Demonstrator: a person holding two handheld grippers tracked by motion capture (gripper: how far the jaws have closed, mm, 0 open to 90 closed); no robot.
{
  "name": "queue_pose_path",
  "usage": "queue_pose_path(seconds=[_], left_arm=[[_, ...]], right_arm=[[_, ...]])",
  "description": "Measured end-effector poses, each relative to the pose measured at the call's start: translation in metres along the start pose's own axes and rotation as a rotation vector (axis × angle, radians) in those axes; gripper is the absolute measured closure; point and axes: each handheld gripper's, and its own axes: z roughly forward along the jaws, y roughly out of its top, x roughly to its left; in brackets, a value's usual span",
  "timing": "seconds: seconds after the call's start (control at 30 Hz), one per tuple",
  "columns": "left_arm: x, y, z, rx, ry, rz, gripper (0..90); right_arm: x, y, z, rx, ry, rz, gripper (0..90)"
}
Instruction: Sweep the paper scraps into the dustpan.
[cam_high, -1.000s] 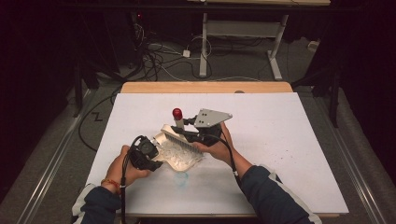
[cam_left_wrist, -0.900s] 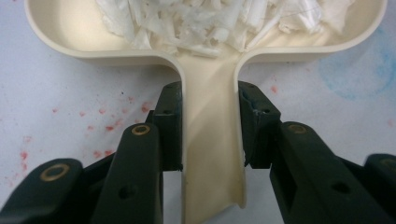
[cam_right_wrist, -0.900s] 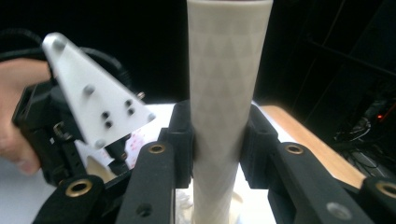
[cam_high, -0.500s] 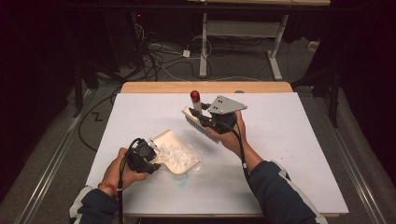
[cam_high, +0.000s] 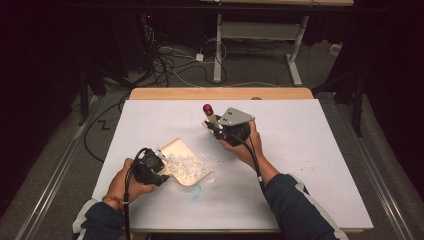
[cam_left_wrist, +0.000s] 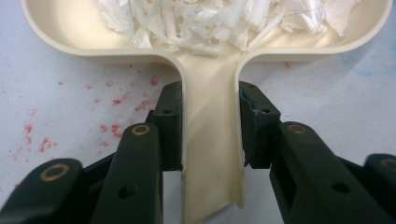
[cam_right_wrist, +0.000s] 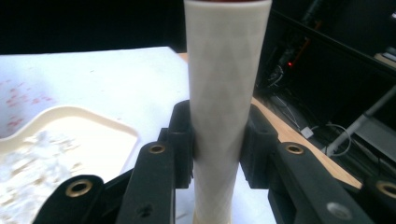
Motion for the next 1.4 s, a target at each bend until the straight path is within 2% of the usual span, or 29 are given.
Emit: queue_pose_path(seconds=[0.03, 0.07, 0.13, 0.23, 0.27, 0.4, 0.57, 0.6, 0.63, 0.7, 0.73, 0.8, 0.93, 0.97, 1.0, 1.07, 1.1, 1.13, 1.2, 1.3, 1.33, 1.37, 1.4], left_arm=[[0.000, 0.000, 0.000, 0.000, 0.000, 0.000, 63.7], [0.000, 0.000, 0.000, 0.002, 0.003, 0.001, 63.7], [-0.001, 0.001, 0.000, 0.002, 0.006, 0.001, 63.7], [-0.001, 0.001, 0.000, -0.001, 0.005, 0.000, 63.7], [-0.001, 0.001, 0.000, 0.001, 0.004, 0.001, 63.7], [-0.001, 0.001, 0.001, 0.002, 0.003, 0.000, 63.7], [0.000, 0.000, 0.000, -0.006, -0.002, 0.003, 63.6], [0.001, 0.000, -0.001, -0.010, -0.007, 0.002, 63.6], [0.002, -0.001, -0.001, -0.012, -0.008, -0.004, 63.7], [0.003, -0.002, -0.002, -0.011, -0.007, -0.002, 63.6], [0.003, -0.003, -0.003, -0.014, -0.007, -0.007, 63.7], [0.006, -0.008, -0.005, -0.010, -0.001, -0.013, 63.6], [0.010, -0.016, -0.010, -0.012, 0.005, -0.023, 63.7], [0.011, -0.019, -0.011, -0.012, 0.008, -0.029, 63.7], [0.012, -0.024, -0.013, -0.010, 0.010, -0.034, 63.7], [0.012, -0.027, -0.012, -0.012, 0.007, -0.041, 63.7], [0.012, -0.030, -0.012, -0.010, 0.008, -0.041, 63.7], [0.012, -0.032, -0.012, -0.010, 0.007, -0.045, 63.7], [0.011, -0.036, -0.010, -0.007, 0.005, -0.052, 63.7], [0.010, -0.038, -0.008, -0.005, 0.005, -0.056, 63.7], [0.010, -0.038, -0.008, -0.001, 0.007, -0.053, 63.7], [0.010, -0.038, -0.008, 0.004, 0.009, -0.050, 63.7], [0.010, -0.038, -0.008, 0.004, 0.009, -0.050, 63.7]], right_arm=[[0.004, 0.001, 0.001, -0.009, 0.029, 0.008, 70.3], [0.004, 0.001, 0.001, -0.009, 0.029, 0.008, 70.3], [0.019, 0.006, 0.003, -0.033, 0.081, -0.001, 70.3], [0.025, 0.009, 0.004, -0.049, 0.123, 0.006, 70.3], [0.033, 0.014, 0.006, -0.064, 0.179, 0.000, 70.4], [0.044, 0.023, 0.007, -0.087, 0.260, -0.025, 70.4], [0.046, 0.031, 0.004, -0.113, 0.275, -0.050, 70.4], [0.044, 0.032, 0.002, -0.129, 0.285, -0.037, 70.5], [0.039, 0.036, -0.004, -0.149, 0.269, -0.025, 70.4], [0.038, 0.037, -0.006, -0.153, 0.259, -0.021, 70.4], [0.031, 0.039, -0.013, -0.156, 0.230, -0.006, 70.4], [0.026, 0.039, -0.020, -0.150, 0.217, 0.017, 70.4], [0.016, 0.034, -0.039, -0.124, 0.162, 0.044, 70.4], [0.016, 0.034, -0.039, -0.124, 0.162, 0.044, 70.4], [0.011, 0.029, -0.053, -0.111, 0.149, 0.045, 70.4], [0.009, 0.028, -0.058, -0.112, 0.151, 0.050, 70.4], [0.005, 0.025, -0.067, -0.110, 0.162, 0.064, 70.4], [0.001, 0.020, -0.085, -0.112, 0.179, 0.088, 70.4], [0.001, 0.016, -0.103, -0.098, 0.211, 0.085, 70.4], [0.003, 0.009, -0.124, -0.074, 0.264, 0.093, 70.4], [0.003, 0.009, -0.124, -0.074, 0.264, 0.093, 70.4], [0.008, 0.003, -0.138, -0.062, 0.313, 0.115, 70.4], [0.010, 0.001, -0.140, -0.055, 0.330, 0.117, 70.4]])
